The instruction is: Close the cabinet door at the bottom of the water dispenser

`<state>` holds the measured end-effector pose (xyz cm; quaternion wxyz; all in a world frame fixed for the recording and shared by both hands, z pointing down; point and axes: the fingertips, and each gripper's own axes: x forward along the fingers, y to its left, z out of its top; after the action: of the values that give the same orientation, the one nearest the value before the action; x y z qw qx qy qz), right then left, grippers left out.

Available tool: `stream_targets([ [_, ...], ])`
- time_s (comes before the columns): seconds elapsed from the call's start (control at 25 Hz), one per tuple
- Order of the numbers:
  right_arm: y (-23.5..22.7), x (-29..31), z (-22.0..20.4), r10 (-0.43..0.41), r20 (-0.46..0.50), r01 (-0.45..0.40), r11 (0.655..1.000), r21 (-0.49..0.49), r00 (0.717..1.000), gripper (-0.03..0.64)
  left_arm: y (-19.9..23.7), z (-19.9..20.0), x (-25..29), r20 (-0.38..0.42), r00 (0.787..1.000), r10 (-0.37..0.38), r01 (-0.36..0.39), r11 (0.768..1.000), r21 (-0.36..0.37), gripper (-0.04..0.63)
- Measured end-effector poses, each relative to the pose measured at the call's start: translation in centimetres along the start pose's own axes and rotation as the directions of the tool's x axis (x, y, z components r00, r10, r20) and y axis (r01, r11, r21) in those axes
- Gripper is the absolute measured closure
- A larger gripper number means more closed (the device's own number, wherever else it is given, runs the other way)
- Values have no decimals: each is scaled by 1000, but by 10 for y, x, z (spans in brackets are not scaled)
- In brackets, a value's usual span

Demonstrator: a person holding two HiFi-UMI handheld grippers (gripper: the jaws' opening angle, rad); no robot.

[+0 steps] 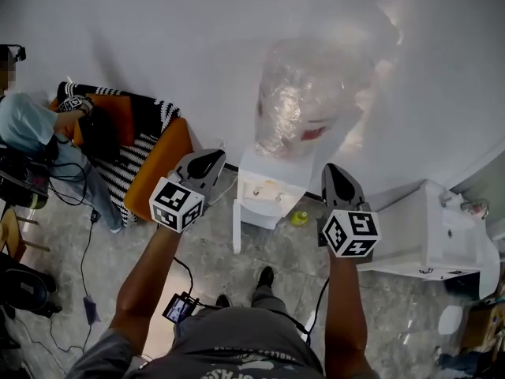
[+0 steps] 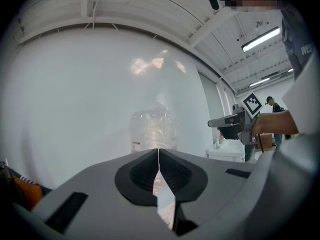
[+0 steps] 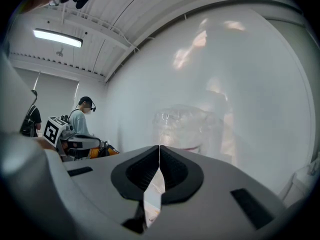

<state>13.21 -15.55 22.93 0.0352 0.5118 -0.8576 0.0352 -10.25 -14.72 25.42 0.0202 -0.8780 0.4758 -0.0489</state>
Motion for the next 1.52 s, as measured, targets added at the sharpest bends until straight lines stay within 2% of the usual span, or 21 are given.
stream_targets([
  [0.28,-25,28,-29,19,-52,-19,1000,-8,998,588,9,-39,25,-46,999,16,-18,999,-44,574],
  [0.76,-49,65,-122,11,-132,-3,998,63,991,588,29,-159,51,-188,981,53,-76,990,-116,574],
  [1.16,-58,74,-216,-11,-225,40,991,124,974,588,23,-268,64,-298,954,28,-77,985,-156,574],
  [1.52,-69,75,-304,-34,-300,87,982,167,953,588,8,-370,73,-394,919,-2,-79,979,-189,574],
])
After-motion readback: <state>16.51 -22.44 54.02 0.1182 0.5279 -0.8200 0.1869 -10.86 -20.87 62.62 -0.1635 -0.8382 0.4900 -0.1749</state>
